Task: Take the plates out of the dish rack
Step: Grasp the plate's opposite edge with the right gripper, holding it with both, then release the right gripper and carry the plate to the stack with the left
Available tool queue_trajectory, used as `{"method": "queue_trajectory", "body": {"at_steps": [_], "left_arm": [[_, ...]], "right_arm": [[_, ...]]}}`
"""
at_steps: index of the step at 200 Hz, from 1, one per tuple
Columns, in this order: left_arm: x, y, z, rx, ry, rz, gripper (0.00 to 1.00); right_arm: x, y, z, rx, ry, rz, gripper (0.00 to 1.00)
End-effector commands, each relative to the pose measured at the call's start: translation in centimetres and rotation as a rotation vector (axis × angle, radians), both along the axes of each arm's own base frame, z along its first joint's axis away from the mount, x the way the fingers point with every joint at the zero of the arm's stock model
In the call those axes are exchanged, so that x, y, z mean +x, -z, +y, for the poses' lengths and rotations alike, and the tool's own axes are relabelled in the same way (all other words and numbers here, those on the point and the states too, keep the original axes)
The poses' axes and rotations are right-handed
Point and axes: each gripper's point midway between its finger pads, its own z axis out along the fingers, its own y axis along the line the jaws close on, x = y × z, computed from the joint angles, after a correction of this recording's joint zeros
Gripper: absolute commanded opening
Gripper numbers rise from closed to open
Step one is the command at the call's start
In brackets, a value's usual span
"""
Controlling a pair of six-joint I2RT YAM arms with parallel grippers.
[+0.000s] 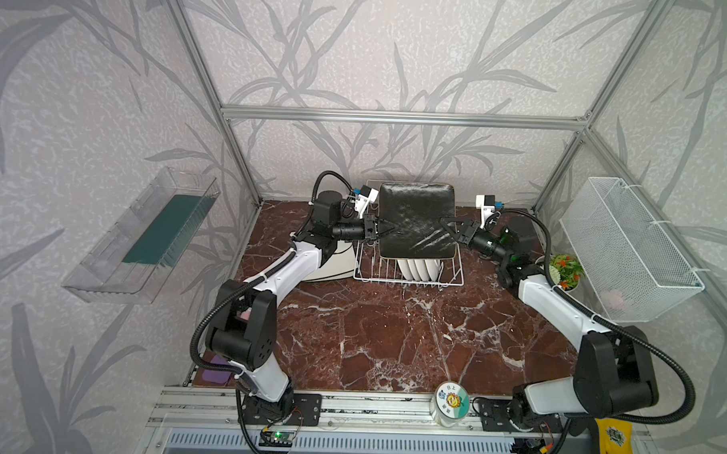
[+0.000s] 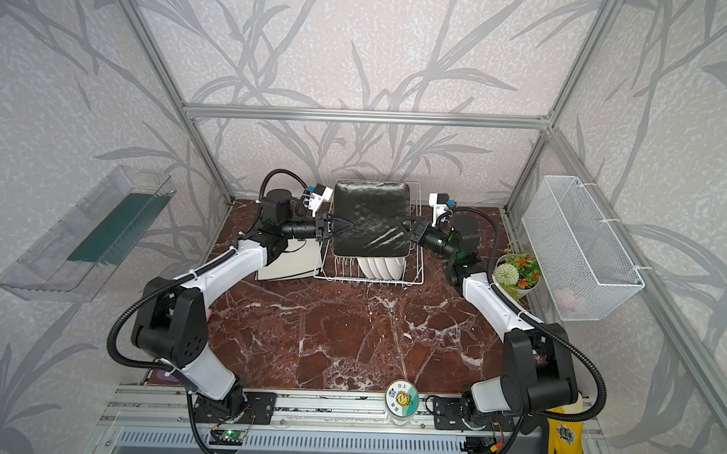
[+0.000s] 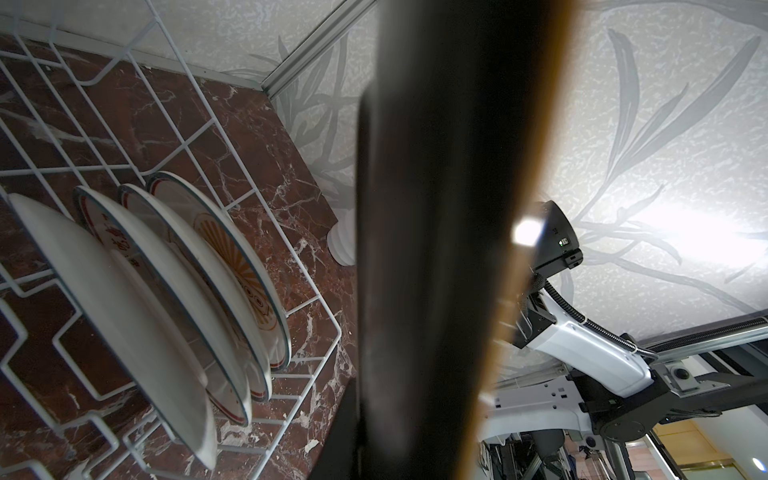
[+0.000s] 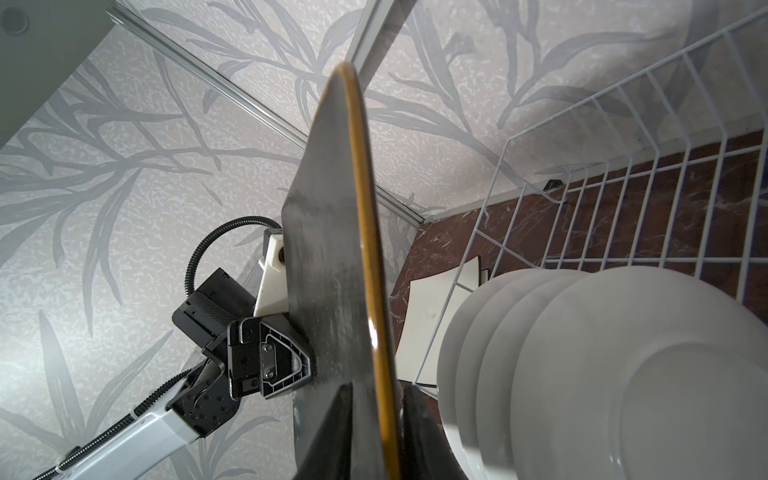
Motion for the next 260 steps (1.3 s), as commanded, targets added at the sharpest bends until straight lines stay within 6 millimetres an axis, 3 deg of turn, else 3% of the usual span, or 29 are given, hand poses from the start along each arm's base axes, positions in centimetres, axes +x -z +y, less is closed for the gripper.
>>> {"method": "queue_trajectory", "body": {"at_steps": [1, 30, 87, 106, 135, 196, 260], "left_arm": [[-0.8, -3.6, -0.4, -0.047, 0.019, -0.154, 0.0], [-0.6, -3.8, -0.2, -0.045, -0.009, -0.161, 0.0], [0.3, -5.0, 1.2, -0.045, -0.097, -0.186, 0.0], [0.6, -5.4, 1.7, -0.044, -0.118, -0.187, 0.0], [0.7, -6.2, 2.4, -0.038, -0.153, -0.193, 0.0], [0.3, -8.8, 4.6, 0.061, -0.23, -0.237, 0.0], [-0.1, -10.2, 10.5, 0.182, -0.388, -0.228, 0.0]], "right_arm": [[-0.6, -2.2, 0.5, 0.009, -0.022, -0.063, 0.26], [-0.7, -2.2, 0.5, 0.005, -0.02, -0.057, 0.33], [-0.7, -1.8, 0.0, -0.042, 0.014, -0.034, 0.6], [-0.7, -1.8, -0.4, -0.072, 0.038, -0.033, 0.72], [-1.2, -2.3, -1.1, -0.119, 0.076, -0.061, 1.0], [-2.5, -3.3, -2.1, -0.265, 0.1, -0.117, 0.99], [-3.9, -2.6, -2.8, -0.48, 0.105, -0.167, 0.99]]}}
